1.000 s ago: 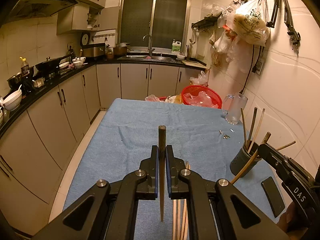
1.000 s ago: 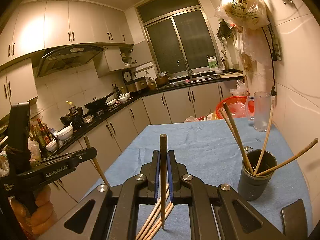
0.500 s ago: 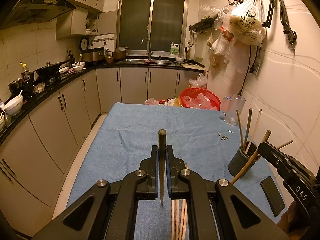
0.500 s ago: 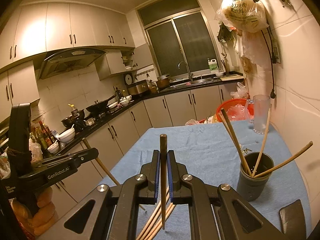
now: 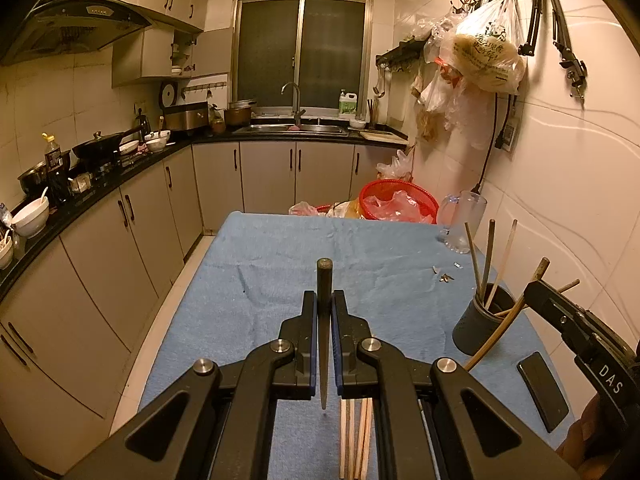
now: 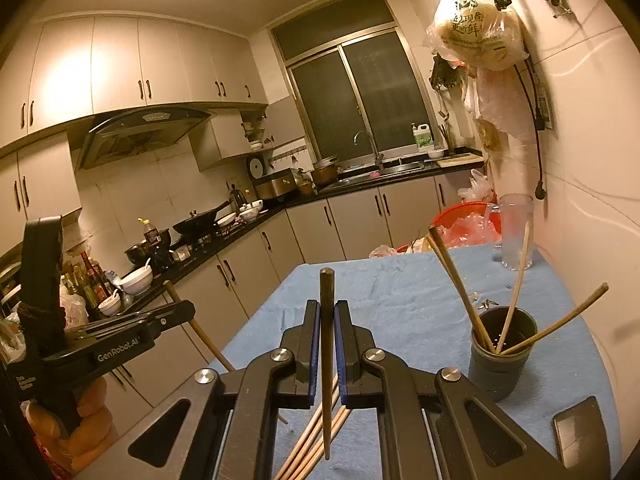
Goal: Organize utensils
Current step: 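Carry the chopsticks upright toward the black cup with both grippers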
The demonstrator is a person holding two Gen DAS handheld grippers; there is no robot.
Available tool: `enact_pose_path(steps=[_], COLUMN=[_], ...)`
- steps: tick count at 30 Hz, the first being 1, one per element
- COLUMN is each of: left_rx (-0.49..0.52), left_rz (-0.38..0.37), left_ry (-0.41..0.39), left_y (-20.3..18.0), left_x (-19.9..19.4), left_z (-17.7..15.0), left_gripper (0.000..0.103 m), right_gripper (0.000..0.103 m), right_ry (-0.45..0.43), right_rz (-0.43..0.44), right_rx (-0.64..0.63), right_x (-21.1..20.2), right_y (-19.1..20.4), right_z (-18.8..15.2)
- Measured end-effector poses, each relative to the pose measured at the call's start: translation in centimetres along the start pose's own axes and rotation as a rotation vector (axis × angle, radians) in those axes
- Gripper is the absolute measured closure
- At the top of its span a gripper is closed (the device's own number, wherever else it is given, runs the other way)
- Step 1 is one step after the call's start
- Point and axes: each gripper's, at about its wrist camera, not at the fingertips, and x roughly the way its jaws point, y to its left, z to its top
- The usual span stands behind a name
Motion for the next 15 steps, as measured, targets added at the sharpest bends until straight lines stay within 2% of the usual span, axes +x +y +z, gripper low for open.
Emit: enact_pose_path(steps=[15], left_rx=[0.024], left_rz=[-0.007], left_ry=[-0.029], left_y=[-0.7], left_x=[-1.8], left_z=[0.2], left_gripper=[0.096], right_gripper=[0.096], right_ry=[-0.047], right_rz=[-0.006], right_rx=[0.025], right_x=[-2.7], right_y=[-0.7], right_z=[0.5])
